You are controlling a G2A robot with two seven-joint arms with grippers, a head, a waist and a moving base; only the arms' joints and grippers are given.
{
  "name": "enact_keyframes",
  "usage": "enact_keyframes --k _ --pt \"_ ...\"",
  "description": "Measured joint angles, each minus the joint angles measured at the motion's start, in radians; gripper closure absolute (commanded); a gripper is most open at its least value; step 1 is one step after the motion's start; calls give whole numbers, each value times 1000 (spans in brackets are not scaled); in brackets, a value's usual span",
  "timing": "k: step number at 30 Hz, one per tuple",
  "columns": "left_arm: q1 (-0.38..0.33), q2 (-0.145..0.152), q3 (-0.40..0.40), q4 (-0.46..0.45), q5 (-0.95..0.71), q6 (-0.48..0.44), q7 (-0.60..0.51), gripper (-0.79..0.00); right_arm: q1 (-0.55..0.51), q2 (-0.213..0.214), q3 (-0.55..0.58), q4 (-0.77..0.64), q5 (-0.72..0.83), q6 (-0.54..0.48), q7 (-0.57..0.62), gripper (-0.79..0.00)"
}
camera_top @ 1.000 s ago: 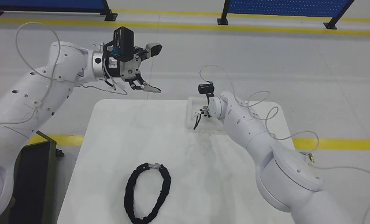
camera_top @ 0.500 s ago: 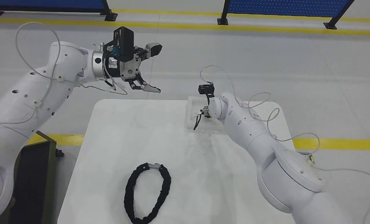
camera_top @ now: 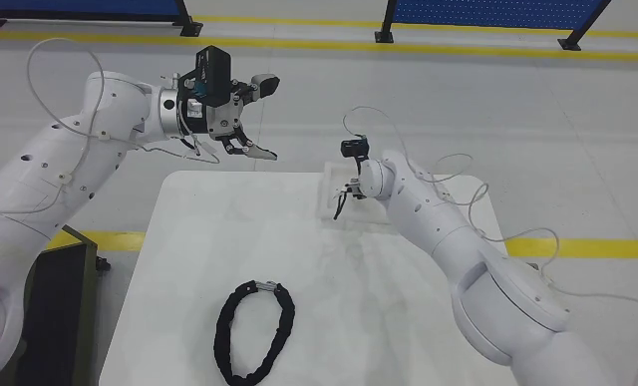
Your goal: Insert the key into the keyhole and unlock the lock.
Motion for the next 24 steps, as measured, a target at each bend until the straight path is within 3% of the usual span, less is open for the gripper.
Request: enact_keyframes --k 10,15,24 --pt "0 0 0 0 0 0 0 -785 -51 63 51 -196 -96 80 86 0" --pt "0 0 0 0 0 0 0 -785 -100 113 128 -323 -88 9 119 0" --pt "0 0 0 0 0 0 0 -785 -339 253 365 -791 -174 -52 226 0"
